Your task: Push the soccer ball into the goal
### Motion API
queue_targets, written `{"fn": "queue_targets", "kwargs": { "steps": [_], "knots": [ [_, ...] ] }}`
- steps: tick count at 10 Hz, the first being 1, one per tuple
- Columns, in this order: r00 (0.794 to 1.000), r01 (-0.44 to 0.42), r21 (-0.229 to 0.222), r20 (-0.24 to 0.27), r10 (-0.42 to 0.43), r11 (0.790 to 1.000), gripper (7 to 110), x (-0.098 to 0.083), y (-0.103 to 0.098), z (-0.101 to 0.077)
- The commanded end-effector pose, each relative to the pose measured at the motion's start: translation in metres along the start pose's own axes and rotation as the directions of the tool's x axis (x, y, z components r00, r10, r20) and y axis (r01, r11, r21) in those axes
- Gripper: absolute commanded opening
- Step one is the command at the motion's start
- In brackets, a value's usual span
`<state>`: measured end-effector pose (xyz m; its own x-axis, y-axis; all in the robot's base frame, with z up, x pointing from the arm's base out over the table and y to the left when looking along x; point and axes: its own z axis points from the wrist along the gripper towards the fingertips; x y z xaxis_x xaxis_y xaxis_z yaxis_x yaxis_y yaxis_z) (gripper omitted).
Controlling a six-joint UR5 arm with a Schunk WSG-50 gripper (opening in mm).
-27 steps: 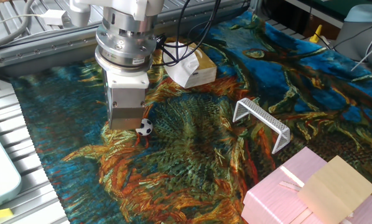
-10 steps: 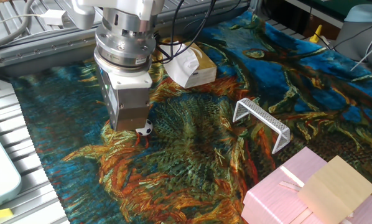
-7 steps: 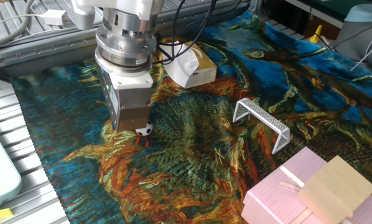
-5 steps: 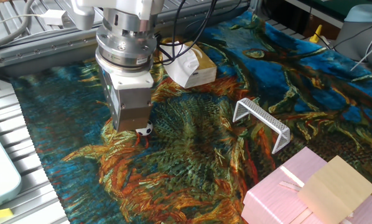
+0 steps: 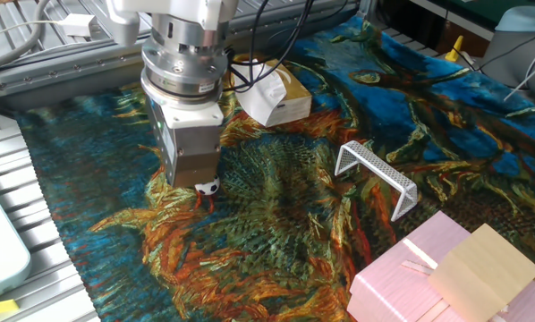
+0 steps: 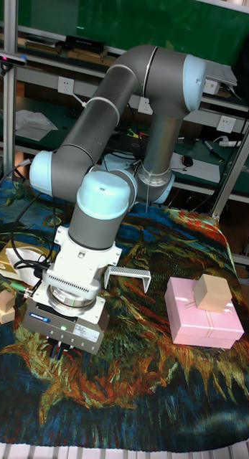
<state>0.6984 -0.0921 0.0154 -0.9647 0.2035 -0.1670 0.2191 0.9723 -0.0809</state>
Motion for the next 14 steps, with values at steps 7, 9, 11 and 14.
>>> {"fn": "queue_targets", "kwargs": {
  "steps": [7,9,11,14],
  "knots": [
    [0.999,-0.038,-0.024,-0.005,0.038,0.999,7,0.022,-0.001,0.007],
    [0.998,-0.055,-0.030,-0.009,0.055,0.998,7,0.029,0.005,0.006],
    [0.997,-0.071,-0.032,-0.006,0.071,0.997,7,0.034,0.011,0.006],
    [0.996,-0.092,-0.033,0.001,0.092,0.995,7,0.043,0.018,0.006]
  ]
}}
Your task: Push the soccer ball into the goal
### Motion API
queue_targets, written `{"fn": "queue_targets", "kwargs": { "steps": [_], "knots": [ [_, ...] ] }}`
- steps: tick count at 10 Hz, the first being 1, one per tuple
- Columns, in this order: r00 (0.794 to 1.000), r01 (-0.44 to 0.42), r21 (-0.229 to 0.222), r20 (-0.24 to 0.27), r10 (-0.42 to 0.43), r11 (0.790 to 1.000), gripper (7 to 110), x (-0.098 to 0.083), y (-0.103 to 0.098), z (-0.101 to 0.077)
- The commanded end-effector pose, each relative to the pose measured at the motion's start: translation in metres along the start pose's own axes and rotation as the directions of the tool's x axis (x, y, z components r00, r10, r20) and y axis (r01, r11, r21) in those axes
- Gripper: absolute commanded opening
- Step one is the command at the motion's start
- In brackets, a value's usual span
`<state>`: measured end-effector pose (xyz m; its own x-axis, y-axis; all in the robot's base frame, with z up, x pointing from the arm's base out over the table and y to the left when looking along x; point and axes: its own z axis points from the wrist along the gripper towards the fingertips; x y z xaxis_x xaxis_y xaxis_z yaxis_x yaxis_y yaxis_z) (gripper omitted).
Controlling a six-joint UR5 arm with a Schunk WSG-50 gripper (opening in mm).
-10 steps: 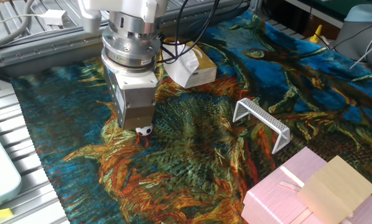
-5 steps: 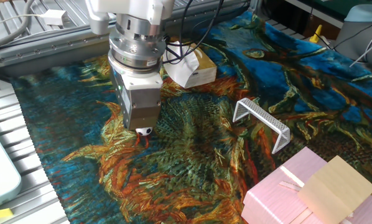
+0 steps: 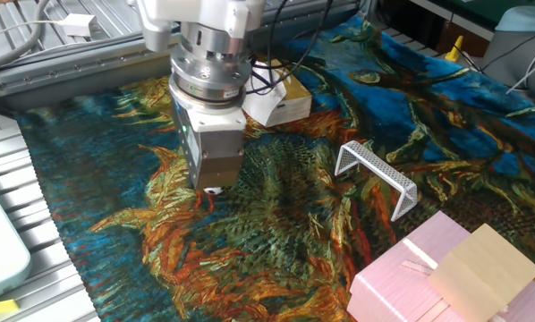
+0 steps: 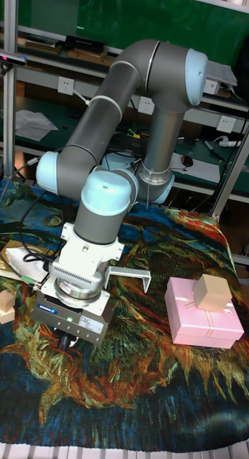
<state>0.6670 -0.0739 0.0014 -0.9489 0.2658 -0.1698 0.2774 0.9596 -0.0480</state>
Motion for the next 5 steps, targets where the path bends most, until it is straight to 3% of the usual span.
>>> {"fn": "queue_targets", "kwargs": {
  "steps": [1,5],
  "knots": [
    [1.000,-0.023,-0.010,0.008,0.023,1.000,7,0.008,0.005,-0.001],
    [1.000,0.020,-0.015,0.015,-0.019,1.000,7,0.006,-0.021,-0.009]
  ]
}}
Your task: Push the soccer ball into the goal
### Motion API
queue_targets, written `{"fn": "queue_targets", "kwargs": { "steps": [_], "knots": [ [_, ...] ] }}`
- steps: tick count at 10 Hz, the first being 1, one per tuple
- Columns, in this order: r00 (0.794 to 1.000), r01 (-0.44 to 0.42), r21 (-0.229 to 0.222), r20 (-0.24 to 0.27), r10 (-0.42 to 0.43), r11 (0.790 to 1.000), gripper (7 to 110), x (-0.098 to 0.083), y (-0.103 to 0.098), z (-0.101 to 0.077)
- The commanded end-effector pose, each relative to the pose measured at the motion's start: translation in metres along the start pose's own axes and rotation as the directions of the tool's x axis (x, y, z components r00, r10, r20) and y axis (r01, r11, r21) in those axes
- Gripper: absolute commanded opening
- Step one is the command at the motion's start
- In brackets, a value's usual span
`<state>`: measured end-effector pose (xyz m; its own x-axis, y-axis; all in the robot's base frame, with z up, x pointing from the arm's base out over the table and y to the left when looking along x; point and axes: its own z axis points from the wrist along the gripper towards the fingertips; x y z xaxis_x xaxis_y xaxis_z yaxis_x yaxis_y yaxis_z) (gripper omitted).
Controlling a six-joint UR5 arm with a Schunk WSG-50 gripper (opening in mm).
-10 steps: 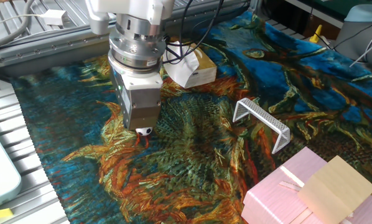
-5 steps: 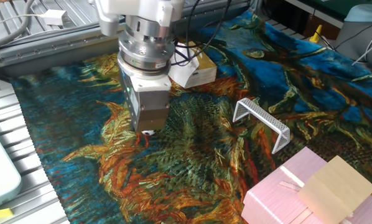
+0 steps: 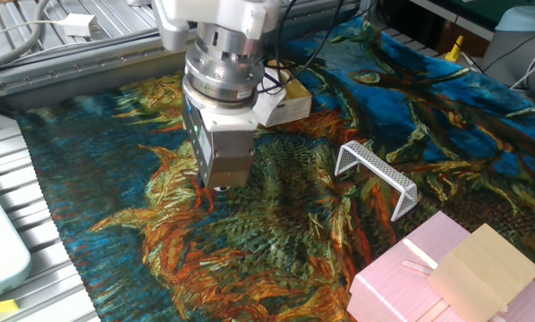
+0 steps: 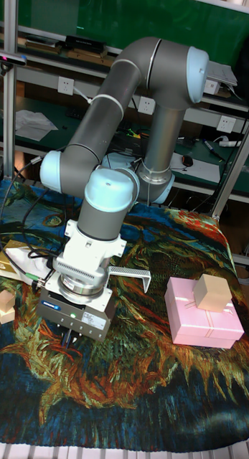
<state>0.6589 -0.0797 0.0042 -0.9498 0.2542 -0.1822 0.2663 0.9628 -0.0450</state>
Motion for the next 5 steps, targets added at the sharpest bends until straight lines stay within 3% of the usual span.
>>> {"fn": "queue_targets", "kwargs": {
  "steps": [1,5],
  "knots": [
    [1.000,0.015,-0.009,0.000,-0.015,1.000,7,0.0004,-0.0192,-0.0073],
    [1.000,0.012,-0.010,0.002,-0.012,1.000,7,0.0020,-0.0260,-0.0037]
  ]
}}
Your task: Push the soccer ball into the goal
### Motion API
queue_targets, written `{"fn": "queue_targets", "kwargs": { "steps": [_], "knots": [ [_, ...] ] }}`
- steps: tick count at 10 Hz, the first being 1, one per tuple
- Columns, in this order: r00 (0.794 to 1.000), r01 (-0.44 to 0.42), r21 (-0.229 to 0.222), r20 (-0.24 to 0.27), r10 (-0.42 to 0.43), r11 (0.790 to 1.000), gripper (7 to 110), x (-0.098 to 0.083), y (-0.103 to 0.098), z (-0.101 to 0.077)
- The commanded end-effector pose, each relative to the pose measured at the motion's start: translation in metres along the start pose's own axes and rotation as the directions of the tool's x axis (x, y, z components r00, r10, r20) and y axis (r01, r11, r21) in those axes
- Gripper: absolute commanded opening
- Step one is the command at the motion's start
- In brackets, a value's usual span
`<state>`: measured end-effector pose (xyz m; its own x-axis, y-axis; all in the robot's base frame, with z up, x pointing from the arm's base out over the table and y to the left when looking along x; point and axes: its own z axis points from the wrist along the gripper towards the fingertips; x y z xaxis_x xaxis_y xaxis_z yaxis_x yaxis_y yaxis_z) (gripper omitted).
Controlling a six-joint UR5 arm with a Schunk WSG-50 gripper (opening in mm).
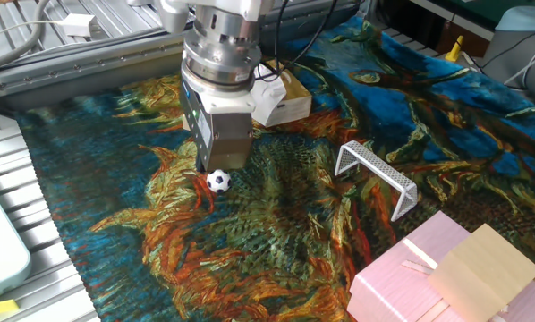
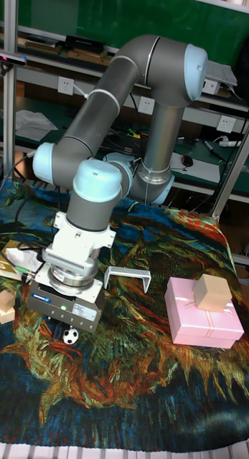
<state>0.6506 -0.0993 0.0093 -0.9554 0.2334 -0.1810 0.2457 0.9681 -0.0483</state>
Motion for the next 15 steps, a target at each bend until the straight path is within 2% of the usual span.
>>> {"fn": "queue_targets", "kwargs": {
  "steps": [1,5,9,13,15],
  "knots": [
    [1.000,-0.017,-0.010,0.003,0.017,1.000,7,0.000,-0.003,0.004],
    [0.998,-0.059,0.003,0.022,0.059,0.998,7,0.004,0.012,0.013],
    [0.997,-0.071,-0.005,0.013,0.071,0.997,7,0.010,0.022,0.003],
    [0.994,-0.107,-0.008,0.016,0.107,0.994,7,0.020,0.040,0.000],
    [0.995,-0.101,-0.006,0.024,0.101,0.995,7,0.020,0.041,0.001]
  ]
}}
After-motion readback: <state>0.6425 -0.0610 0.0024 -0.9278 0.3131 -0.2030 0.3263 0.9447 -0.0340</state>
